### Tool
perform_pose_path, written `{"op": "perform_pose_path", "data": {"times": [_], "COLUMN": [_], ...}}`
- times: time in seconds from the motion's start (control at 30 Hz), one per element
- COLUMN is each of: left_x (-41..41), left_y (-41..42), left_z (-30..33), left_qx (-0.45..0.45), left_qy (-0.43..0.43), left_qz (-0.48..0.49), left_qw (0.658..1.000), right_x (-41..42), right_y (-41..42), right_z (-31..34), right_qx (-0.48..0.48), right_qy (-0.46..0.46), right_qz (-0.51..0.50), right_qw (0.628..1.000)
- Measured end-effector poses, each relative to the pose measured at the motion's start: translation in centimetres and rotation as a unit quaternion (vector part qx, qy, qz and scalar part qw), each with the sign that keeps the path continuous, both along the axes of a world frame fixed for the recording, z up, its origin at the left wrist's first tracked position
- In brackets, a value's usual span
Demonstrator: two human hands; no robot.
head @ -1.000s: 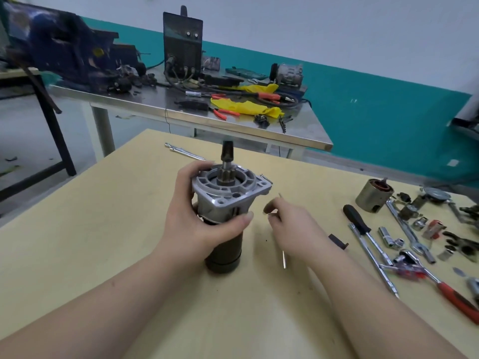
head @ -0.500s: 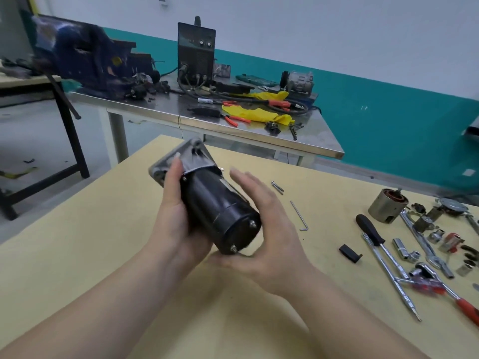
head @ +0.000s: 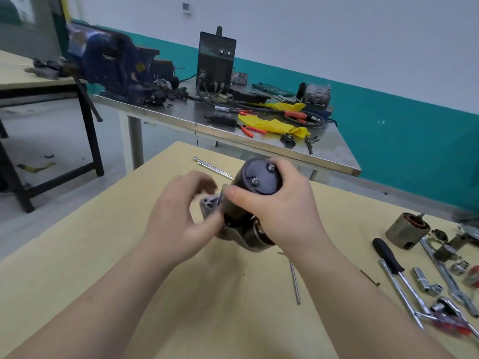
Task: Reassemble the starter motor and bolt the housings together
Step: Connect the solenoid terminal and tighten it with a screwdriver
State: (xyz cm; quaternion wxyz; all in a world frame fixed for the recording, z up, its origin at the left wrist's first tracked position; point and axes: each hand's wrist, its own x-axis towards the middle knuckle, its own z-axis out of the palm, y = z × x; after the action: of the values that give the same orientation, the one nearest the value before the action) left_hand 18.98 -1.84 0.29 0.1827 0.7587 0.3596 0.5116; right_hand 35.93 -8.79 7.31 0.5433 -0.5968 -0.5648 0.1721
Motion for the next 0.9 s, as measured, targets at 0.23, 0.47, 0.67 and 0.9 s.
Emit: {"op": "perform_pose_path", "data": {"times": [0.23,0.47,0.67,0.9], "left_x": [1.3,1.4,1.9,5.5], "left_y": [0.7,1.1,0.4,-2.5], "left_z": [-0.3,-0.5,1.3,2.5], "left_qx": [-0.096,-0.025,-0.074,-0.207], "left_qy": [-0.063,0.013,-0.166,-0.245], "left_qz": [-0.203,-0.081,0.002,-0.017], "left_qw": [0.973,0.996,0.983,0.947], "right_x": [-0.5,2.9,4.4,2.1], "right_y": [1.2,0.7,-0.6,-1.6], "right_z": [-0.8,-3.5,-5.7,-5.1], "right_qx": [-0.052,-0.093,-0.030,0.044], "right_qy": [0.024,-0.058,0.003,0.164], "right_qz": [0.100,0.143,0.130,0.139], "right_qw": [0.993,0.984,0.991,0.976]}}
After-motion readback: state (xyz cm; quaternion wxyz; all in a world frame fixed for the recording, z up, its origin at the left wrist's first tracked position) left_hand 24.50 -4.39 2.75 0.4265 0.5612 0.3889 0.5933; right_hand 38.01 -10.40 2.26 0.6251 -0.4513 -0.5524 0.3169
